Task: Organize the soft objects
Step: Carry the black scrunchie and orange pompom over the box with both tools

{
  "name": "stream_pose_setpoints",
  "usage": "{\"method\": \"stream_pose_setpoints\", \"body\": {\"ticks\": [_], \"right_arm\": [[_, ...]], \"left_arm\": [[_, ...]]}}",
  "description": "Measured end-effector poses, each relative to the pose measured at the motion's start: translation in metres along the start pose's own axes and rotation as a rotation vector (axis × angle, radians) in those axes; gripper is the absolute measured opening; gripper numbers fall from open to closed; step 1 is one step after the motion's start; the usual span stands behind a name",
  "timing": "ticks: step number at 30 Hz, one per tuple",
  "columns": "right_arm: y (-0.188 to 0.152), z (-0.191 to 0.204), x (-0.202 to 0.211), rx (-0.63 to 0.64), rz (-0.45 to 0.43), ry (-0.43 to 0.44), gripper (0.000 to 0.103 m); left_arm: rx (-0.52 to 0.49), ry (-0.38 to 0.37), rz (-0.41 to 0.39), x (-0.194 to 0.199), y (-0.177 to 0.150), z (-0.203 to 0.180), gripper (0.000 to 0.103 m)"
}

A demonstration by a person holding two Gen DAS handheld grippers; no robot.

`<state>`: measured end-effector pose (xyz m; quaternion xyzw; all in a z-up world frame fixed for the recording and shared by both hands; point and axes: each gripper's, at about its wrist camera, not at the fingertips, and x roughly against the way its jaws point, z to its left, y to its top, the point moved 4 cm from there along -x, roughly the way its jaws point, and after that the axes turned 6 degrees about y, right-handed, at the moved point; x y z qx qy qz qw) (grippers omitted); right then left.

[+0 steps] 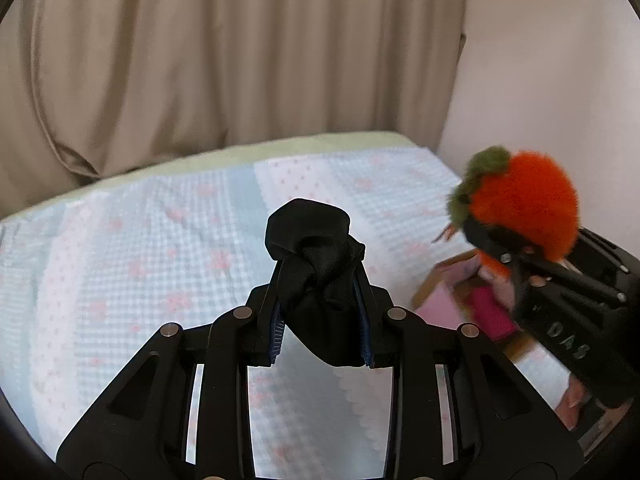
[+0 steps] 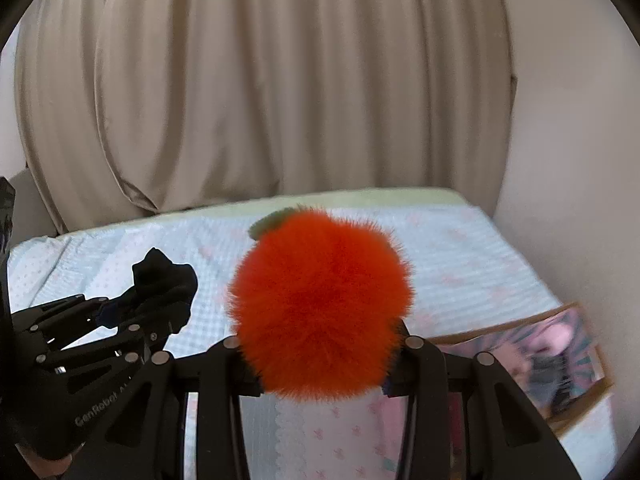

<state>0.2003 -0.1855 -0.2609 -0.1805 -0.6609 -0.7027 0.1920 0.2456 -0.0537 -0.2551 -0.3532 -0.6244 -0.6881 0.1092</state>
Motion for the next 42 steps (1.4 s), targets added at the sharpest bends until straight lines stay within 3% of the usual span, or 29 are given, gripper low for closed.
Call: {"method": "stream_pose_setpoints", "body": {"ticks": [7, 11, 19, 26, 31, 42], "right_arm": [[0.045, -0.037, 0.095, 0.007, -0.014, -0.009, 0.036], [0.056, -0.064, 0.131, 0.025, -0.020, -0.018, 0.036], [0.056, -0.144, 0.166, 0.032, -0.022, -0.059, 0.036], [0.044, -0.206, 0.162, 0.000, -0.006, -0.082, 0.036], [0.029, -0.237, 0.138, -0.021, 0.055, -0.088, 0.036], [-0.013, -0.277, 0.059, -0.070, 0.219, -0.065, 0.036]], "left_arm": [[0.070, 0.011, -0.007, 0.071, 0.037, -0.044, 0.026], [0.103, 0.008, -0.004, 0.091, 0.046, -0.080, 0.026], [0.112, -0.033, 0.026, 0.080, 0.052, -0.179, 0.026], [0.097, -0.065, 0.062, 0.050, 0.045, -0.235, 0.026], [0.107, -0.071, 0.129, 0.014, 0.034, -0.259, 0.026], [0.115, -0.025, 0.292, -0.074, 0.000, -0.262, 0.026]]}}
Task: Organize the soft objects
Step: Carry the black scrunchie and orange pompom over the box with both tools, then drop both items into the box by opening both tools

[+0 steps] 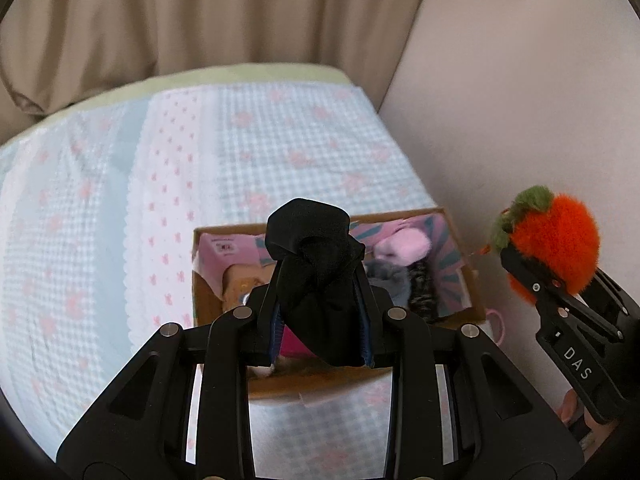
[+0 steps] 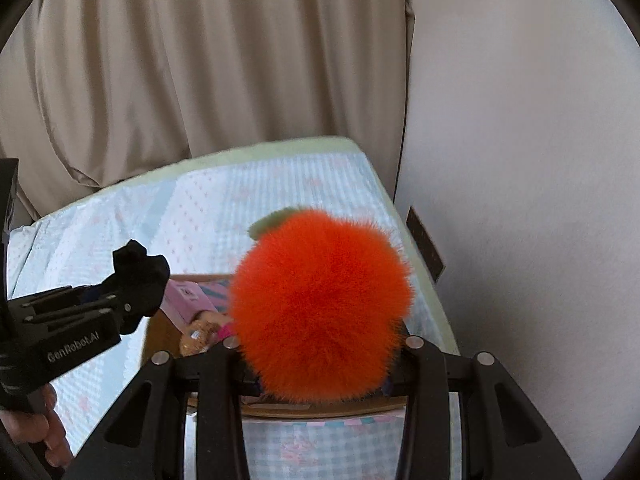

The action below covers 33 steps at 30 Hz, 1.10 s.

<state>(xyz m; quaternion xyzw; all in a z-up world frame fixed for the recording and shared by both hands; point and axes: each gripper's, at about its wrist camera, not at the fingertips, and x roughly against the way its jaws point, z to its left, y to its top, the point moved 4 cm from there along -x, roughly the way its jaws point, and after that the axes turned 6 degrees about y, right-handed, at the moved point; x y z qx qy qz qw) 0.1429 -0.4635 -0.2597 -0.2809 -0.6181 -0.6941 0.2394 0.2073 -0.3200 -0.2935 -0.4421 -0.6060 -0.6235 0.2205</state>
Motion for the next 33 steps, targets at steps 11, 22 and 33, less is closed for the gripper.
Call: {"method": "stream_pose_setpoints", "body": {"ticks": [11, 22, 33], "right_arm": [[-0.031, -0.032, -0.061, -0.032, 0.109, 0.007, 0.036], [-0.053, -0.042, -0.090, -0.025, 0.220, 0.056, 0.085], [-0.067, -0.026, -0.076, 0.036, 0.241, 0.037, 0.103]], "left_arm": [[-0.006, 0.040, 0.108, -0.076, -0.013, 0.005, 0.026], [-0.036, 0.037, 0.171, -0.090, -0.011, 0.001, 0.103], [-0.010, 0.016, 0.173, -0.074, -0.011, 0.007, 0.103]]}}
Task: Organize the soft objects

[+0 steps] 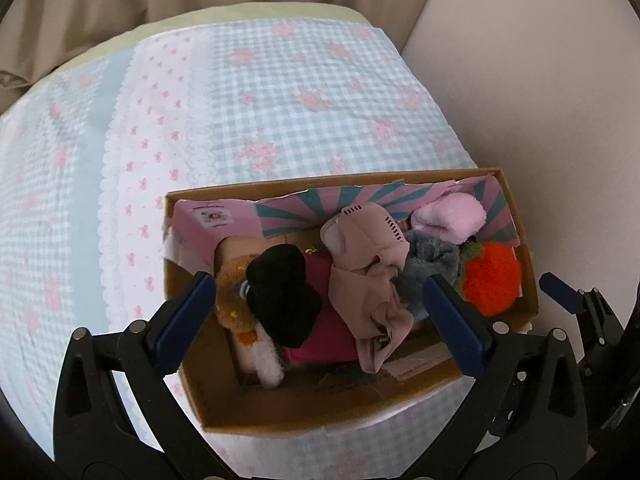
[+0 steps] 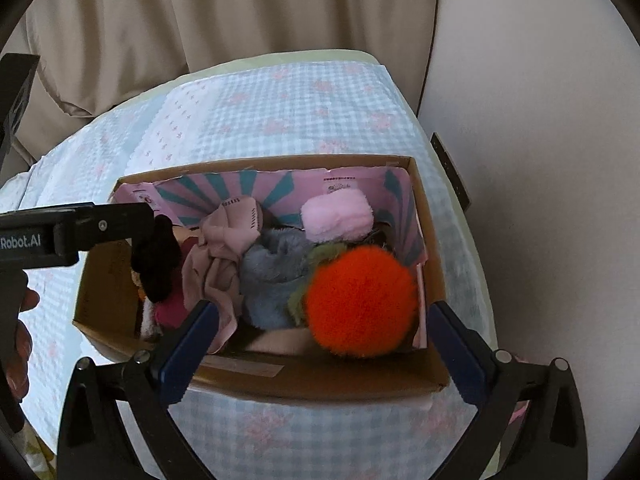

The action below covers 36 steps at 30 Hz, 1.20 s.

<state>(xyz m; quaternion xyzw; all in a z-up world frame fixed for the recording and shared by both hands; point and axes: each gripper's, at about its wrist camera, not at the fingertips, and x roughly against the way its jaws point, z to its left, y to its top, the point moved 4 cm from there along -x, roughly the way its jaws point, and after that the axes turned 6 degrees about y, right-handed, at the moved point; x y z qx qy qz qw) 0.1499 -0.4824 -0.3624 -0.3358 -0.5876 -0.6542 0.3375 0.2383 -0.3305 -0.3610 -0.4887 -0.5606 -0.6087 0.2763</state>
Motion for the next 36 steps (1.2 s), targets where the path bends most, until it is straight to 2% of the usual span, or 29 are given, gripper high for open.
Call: {"method": "stream_pose_setpoints", "body": {"ticks": [9, 19, 27, 32, 36], "right_arm": [[0.017, 0.019, 0.037, 0.013, -0.066, 0.000, 0.103], [0.041, 0.073, 0.125, 0.054, -0.172, 0.018, 0.103], [0.062, 0.136, 0.209, 0.093, -0.283, 0.063, 0.103], [0.070, 0.173, 0.253, 0.090, -0.304, 0.087, 0.103], [0.070, 0.200, 0.286, 0.088, -0.331, 0.087, 0.103]], "left_arm": [[0.005, -0.001, -0.080, 0.055, 0.002, 0.013, 0.103], [0.041, -0.008, -0.220, 0.175, 0.002, 0.040, 0.103], [0.062, 0.052, -0.321, 0.282, -0.017, 0.087, 0.103], [0.082, 0.103, -0.380, 0.334, -0.036, 0.120, 0.103], [0.125, 0.136, -0.459, 0.379, -0.056, 0.150, 0.103]]}}
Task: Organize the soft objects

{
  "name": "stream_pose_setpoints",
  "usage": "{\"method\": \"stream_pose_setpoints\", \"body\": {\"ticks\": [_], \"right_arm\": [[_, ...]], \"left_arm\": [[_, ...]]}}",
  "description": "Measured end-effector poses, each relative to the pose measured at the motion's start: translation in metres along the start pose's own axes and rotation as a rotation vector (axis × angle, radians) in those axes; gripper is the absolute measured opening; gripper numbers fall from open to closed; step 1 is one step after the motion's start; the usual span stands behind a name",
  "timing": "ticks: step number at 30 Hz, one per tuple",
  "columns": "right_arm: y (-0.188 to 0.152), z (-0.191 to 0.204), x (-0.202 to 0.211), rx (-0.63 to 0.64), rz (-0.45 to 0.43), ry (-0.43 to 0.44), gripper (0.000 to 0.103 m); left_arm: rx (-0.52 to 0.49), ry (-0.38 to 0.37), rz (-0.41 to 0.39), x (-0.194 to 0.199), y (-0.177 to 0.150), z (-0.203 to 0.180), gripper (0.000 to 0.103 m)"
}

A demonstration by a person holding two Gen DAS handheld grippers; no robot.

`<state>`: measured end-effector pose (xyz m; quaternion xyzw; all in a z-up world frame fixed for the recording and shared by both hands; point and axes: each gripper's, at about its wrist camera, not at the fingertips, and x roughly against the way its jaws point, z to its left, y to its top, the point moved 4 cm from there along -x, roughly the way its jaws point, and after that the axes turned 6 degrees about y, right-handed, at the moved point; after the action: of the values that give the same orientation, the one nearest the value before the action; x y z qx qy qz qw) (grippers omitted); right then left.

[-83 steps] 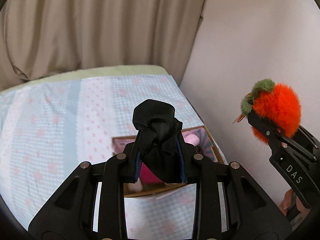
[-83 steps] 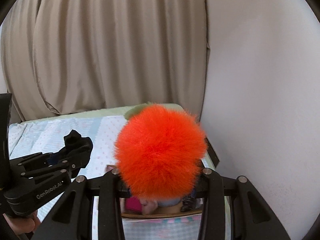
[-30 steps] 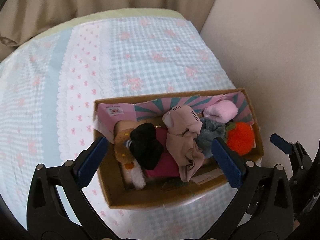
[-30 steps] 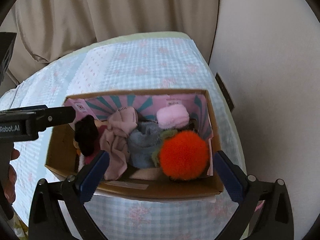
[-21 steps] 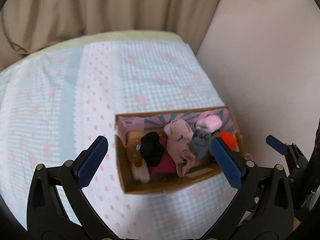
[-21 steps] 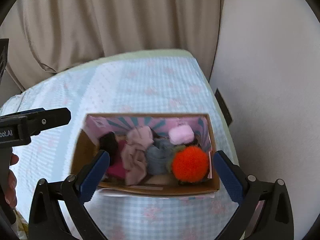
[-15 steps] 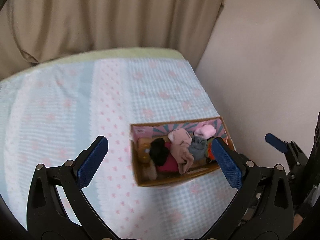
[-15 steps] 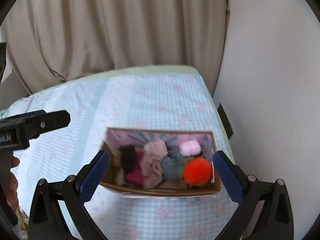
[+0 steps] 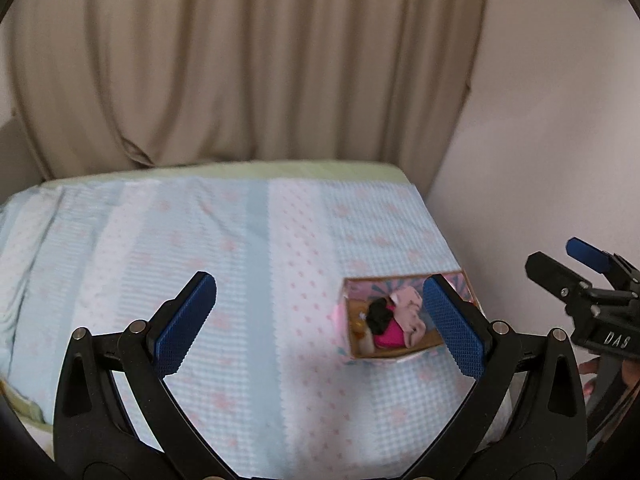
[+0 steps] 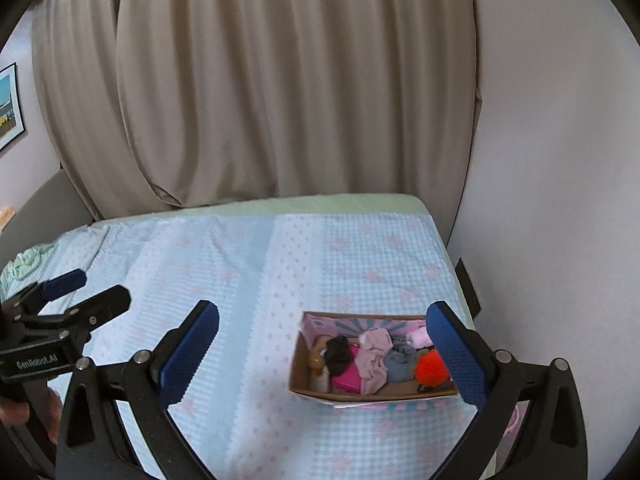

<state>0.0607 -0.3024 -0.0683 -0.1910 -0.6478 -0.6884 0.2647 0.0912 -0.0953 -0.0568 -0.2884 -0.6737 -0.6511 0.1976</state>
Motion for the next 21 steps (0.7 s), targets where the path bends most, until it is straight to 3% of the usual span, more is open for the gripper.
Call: {"method": "stream_pose_setpoints", "body": {"ticks": [8, 21], "right_arm": [[0.006, 0.029, 0.031, -0.027, -0.057, -0.034, 0.103], [-0.001, 0.048, 0.052, 0.016, -0.123, -0.087, 0.103]], "left_arm": [[0.039, 0.064, -0.110, 0.054, -0.001, 0.042, 0.103], [-0.003, 0.088, -0.192, 0.081, -0.009, 0.049, 0.103]]}}
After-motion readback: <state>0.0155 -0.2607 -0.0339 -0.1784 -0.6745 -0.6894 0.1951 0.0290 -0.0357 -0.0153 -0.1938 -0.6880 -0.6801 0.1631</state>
